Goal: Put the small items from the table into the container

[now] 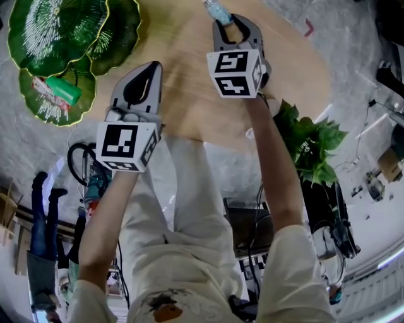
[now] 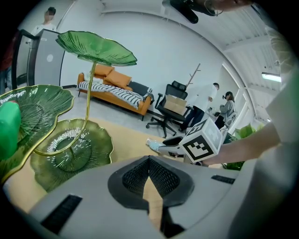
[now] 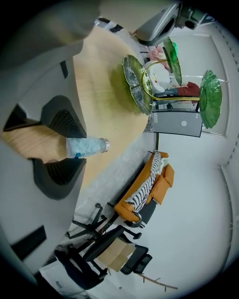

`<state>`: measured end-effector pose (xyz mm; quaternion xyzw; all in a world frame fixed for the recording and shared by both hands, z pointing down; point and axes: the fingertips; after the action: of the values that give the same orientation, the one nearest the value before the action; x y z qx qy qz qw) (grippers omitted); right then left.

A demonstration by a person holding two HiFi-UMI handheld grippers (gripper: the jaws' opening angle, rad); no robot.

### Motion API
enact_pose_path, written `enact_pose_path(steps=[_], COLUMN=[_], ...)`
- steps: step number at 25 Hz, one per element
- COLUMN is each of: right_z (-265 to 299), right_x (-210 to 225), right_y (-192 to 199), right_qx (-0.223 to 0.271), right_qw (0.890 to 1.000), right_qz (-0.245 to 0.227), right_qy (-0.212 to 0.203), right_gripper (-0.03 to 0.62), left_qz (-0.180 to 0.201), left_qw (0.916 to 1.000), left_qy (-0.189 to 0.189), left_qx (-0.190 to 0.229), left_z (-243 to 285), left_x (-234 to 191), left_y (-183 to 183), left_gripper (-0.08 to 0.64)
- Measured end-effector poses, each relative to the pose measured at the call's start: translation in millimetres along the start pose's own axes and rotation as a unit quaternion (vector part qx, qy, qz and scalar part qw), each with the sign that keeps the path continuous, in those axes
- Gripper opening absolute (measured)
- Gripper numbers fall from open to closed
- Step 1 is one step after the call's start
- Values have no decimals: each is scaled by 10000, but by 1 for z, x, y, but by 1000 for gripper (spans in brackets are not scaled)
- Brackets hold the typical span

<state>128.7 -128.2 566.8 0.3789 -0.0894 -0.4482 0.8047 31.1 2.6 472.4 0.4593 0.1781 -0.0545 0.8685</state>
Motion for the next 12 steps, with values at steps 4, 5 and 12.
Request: enact_pose_path(steps=[4,5,12], right_z=[-8,-10,-25], right_x=[-1,-1,-12], right_y=[-3,-3,-7], right_qx=[27,25,-29], right_qw=[9999,9999,9998], right_qz=[102,117,181], right_qy=[34,47,70], right_gripper=[135,133,129], left_qz=[52,67,172], left_qw=[10000,9999,9997], left_qy=[66,80,160], left_qx=[-12,-13,-12], left_z=[-3,-4,-14], left_x=[2,3,2], left_y=[-4,-5,-12], left_gripper=[0,0,0])
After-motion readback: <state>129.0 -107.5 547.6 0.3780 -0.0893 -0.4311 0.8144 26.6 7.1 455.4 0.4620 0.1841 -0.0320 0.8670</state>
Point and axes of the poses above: the fingertips, and each gripper's own axes: z forward along the fingers, x to its right, y out of its underside, and after that the axes turned 8 degrees about x, right-handed
